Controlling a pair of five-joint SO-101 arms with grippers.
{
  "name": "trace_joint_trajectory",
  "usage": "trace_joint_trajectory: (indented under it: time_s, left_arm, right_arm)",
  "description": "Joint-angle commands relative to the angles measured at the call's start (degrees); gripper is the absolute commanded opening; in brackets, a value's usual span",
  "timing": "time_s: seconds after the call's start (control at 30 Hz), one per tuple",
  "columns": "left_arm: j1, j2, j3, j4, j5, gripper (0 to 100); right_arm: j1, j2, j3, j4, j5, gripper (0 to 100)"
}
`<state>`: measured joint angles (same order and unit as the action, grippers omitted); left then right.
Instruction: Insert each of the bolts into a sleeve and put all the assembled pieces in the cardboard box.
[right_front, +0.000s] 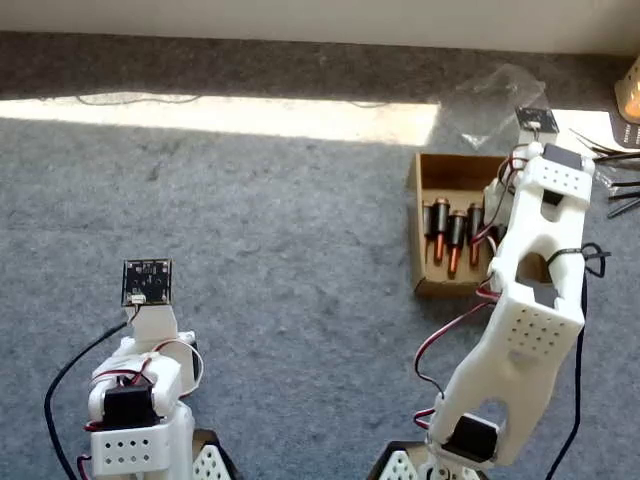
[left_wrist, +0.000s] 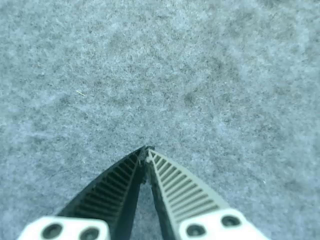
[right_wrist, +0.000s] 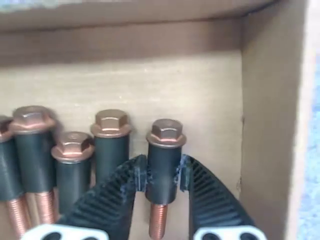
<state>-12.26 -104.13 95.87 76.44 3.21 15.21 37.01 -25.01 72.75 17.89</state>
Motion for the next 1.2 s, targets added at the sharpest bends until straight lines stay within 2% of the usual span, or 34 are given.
trace_joint_trajectory:
  time_s: [0.0, 0.2, 0.53, 0.83, 1.0, 1.17]
  left_arm:
    - [-0.57, -0.22, 1.27, 0.53, -0.35, 1]
    - [-0.57, -0.22, 1.27, 0.53, 0.00, 1]
    - [-0.57, -0.22, 1.27, 0.53, 0.00, 1]
    - [-0.57, -0.22, 1.27, 0.53, 0.00, 1]
    - [-0.57, -0.22, 1.27, 0.53, 0.00, 1]
    - [-0.57, -0.22, 1.27, 0.53, 0.00, 1]
  right_arm:
    - [0.04, -1.63, -2.86, 0.57, 0.70, 9.2]
    - [-2.07, -6.64, -2.95, 2.59, 0.62, 9.1]
    - [-9.98, -27.65, -2.86, 12.26, 0.35, 9.1]
    - [-13.93, -45.85, -2.33, 18.77, 0.26, 8.9]
    - [-16.31, -54.29, -2.33, 24.40, 0.26, 0.1]
    - [-17.19, -59.74, -1.71, 28.09, 0.26, 0.5]
